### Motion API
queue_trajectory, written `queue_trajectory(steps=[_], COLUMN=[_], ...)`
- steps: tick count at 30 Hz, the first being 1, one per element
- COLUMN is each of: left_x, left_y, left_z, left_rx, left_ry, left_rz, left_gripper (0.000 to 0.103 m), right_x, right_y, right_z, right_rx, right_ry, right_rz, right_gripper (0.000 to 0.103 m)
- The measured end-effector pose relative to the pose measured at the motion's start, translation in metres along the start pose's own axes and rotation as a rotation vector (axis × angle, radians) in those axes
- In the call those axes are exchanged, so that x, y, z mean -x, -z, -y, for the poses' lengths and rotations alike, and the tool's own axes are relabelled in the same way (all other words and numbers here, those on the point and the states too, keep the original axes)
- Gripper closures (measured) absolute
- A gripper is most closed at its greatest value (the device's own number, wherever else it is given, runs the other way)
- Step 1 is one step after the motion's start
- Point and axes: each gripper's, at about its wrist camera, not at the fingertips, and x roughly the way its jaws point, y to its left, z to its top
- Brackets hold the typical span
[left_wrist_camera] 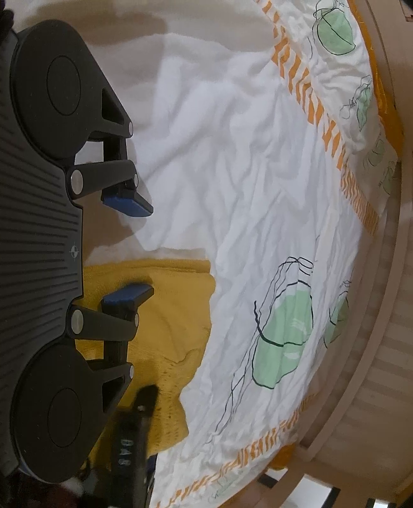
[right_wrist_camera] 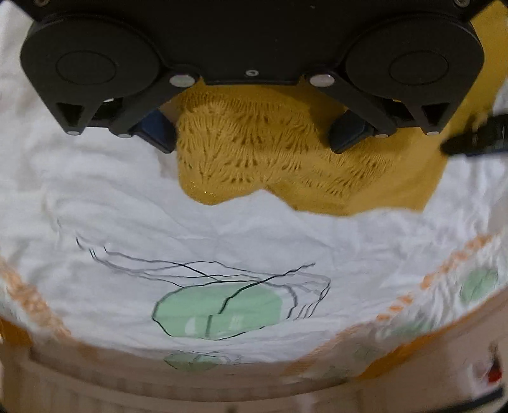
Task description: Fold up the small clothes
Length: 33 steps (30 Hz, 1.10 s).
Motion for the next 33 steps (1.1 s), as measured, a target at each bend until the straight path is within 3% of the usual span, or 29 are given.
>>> queue_trajectory(steps=[2,6,10,13,18,23,26,33], left_x=[0.003,0.018,0.045,0.069,0.104,0.123,0.134,0.149], left_y=[0.0,0.002,0.007,0.012,0.024,0.038,0.047,0.065], left_z=[-0.003,-0.005,0.001,0.01,0.029,0.041,0.044,0.054], left_rx=[0.015,0.027,0.003,-0.024,-0.074,-0.09,-0.083,-0.111], left_ry=[0.003,0.007,-0.007,-0.03,-0.09,-0.113,-0.091,-0.132], left_rz=[-0.004,-0.005,0.025,0.056,0.065,0.028,0.03,0.035], left_gripper=[0.052,0.047,0.043,0.041,0.041,0.041,0.041,0.041], right_x=[0.003,0.028,0.071,0.099,0.131,0.157,0.165,0.181], right_y=[-0.002,0.001,0.005,0.011,0.03,0.057,0.07,0.1], right_z=[0.004,0.008,0.013,0.007,0.0,-0.003,0.001,0.007], right_rx=[-0.024,-0.014,-0.048,-0.036,-0.062,-0.104,-0.129,-0.165], right_ry=[-0.007,0.013,-0.002,0.003,-0.075,-0.055,-0.058,-0.037], right_rz=[-0.001,0.083,0.193,0.221,0.2,0.164,0.136,0.093], right_gripper=[0.001,0.001,0.001,0.001,0.001,0.001,0.001,0.001])
